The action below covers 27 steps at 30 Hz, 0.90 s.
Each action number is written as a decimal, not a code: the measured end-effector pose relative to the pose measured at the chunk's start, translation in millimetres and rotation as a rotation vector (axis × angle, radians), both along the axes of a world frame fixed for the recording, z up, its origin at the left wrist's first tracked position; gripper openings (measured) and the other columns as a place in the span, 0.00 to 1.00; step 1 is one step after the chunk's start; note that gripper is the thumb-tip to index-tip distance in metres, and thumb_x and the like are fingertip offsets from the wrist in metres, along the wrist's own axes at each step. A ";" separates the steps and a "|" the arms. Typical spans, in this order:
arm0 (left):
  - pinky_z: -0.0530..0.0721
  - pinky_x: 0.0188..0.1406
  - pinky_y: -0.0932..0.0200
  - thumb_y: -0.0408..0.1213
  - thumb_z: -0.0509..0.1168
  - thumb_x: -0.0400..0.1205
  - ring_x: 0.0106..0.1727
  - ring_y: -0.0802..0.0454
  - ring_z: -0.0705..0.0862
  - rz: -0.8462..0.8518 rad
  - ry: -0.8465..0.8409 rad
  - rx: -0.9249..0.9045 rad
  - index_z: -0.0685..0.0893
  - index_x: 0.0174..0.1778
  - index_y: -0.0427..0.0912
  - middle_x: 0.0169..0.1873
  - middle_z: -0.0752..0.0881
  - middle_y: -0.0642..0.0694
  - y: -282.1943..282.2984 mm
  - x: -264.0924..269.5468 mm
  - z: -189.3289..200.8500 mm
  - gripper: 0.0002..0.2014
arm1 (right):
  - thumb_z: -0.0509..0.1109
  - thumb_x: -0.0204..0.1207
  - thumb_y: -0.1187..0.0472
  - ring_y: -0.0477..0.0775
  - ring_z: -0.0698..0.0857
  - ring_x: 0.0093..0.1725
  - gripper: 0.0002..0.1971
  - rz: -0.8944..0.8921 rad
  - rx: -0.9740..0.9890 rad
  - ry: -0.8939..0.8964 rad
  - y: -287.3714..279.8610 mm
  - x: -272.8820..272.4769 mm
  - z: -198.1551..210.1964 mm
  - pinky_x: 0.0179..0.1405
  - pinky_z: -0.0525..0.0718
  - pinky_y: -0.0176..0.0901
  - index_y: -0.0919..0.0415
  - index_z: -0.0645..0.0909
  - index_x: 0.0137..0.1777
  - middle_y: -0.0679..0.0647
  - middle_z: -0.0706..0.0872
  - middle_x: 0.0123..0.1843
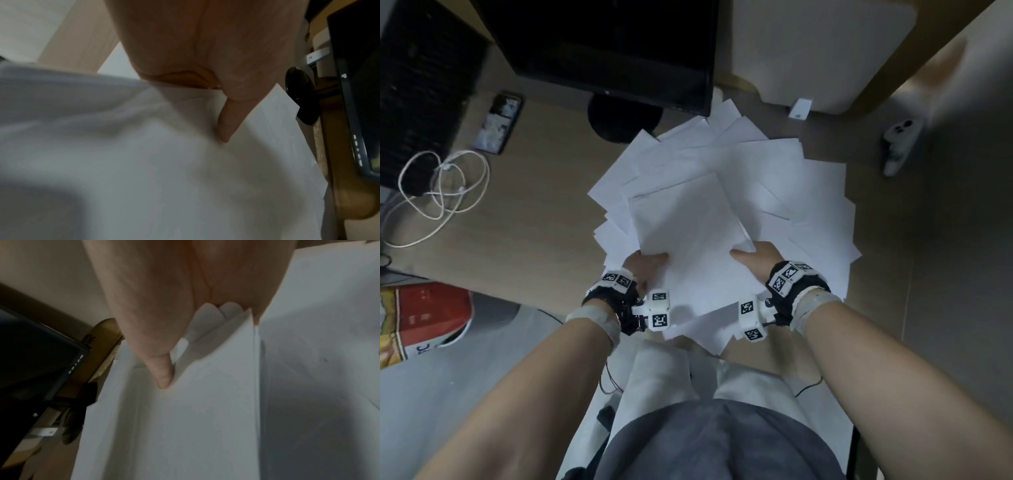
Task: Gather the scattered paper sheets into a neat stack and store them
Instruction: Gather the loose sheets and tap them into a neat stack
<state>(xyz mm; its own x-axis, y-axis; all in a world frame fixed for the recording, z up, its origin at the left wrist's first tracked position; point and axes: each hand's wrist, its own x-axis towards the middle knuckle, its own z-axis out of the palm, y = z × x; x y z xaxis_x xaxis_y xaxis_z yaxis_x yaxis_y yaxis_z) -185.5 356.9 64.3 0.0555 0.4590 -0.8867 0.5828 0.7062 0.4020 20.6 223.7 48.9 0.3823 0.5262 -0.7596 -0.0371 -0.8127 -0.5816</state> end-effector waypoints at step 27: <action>0.86 0.44 0.54 0.45 0.73 0.76 0.36 0.44 0.84 -0.190 0.157 -0.407 0.87 0.41 0.36 0.39 0.90 0.38 -7.1 7.3 -20.3 0.13 | 0.72 0.70 0.50 0.64 0.59 0.78 0.30 0.621 -0.280 -0.546 88.4 21.3 -4.6 0.67 0.74 0.62 0.53 0.71 0.72 0.55 0.59 0.80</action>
<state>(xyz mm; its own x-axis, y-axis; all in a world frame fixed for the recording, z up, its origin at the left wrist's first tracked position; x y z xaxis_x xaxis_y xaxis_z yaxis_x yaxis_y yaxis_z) -178.2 349.8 44.1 -0.0439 0.0668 -0.9968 0.7487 0.6628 0.0115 41.8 312.1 44.3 0.4365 0.5816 -0.6865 0.6855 -0.7092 -0.1649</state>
